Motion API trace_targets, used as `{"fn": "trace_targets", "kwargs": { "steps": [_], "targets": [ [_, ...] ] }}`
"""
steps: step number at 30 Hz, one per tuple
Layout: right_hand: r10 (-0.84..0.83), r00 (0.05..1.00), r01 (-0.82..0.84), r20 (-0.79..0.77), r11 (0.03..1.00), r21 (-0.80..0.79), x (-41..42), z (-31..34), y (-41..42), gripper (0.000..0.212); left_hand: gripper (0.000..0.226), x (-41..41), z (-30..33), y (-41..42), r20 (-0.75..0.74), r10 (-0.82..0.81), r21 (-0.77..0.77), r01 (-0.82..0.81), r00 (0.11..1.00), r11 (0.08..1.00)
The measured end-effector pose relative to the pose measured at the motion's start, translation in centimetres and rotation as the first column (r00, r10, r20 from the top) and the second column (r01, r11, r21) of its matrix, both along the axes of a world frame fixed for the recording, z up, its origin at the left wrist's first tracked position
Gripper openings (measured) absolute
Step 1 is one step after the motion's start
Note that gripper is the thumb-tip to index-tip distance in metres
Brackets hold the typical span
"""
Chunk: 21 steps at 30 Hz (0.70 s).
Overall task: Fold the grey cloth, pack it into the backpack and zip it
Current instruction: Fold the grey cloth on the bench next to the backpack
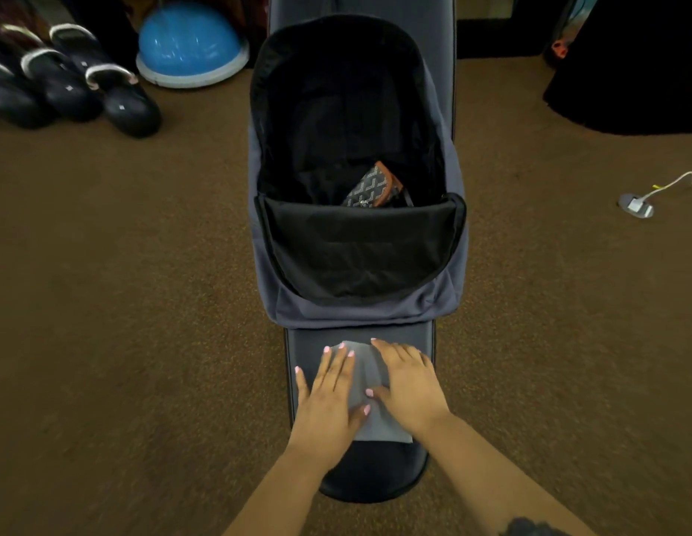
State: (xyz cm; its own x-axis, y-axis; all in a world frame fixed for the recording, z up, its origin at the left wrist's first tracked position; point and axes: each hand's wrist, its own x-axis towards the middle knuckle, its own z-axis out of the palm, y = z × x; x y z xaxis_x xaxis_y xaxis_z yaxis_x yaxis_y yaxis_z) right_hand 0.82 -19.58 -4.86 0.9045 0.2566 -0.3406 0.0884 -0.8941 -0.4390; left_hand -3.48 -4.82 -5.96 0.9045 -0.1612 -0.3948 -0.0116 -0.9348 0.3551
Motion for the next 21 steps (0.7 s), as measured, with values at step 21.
{"fn": "trace_targets", "kwargs": {
  "steps": [21],
  "targets": [
    [0.001, 0.858, 0.018, -0.514, 0.999, 0.032, -1.0, 5.7, -0.7, 0.041, 0.031, -2.2, 4.3, 1.9, -0.391, 0.327, -0.307, -0.456, 0.861, 0.835]
  ]
}}
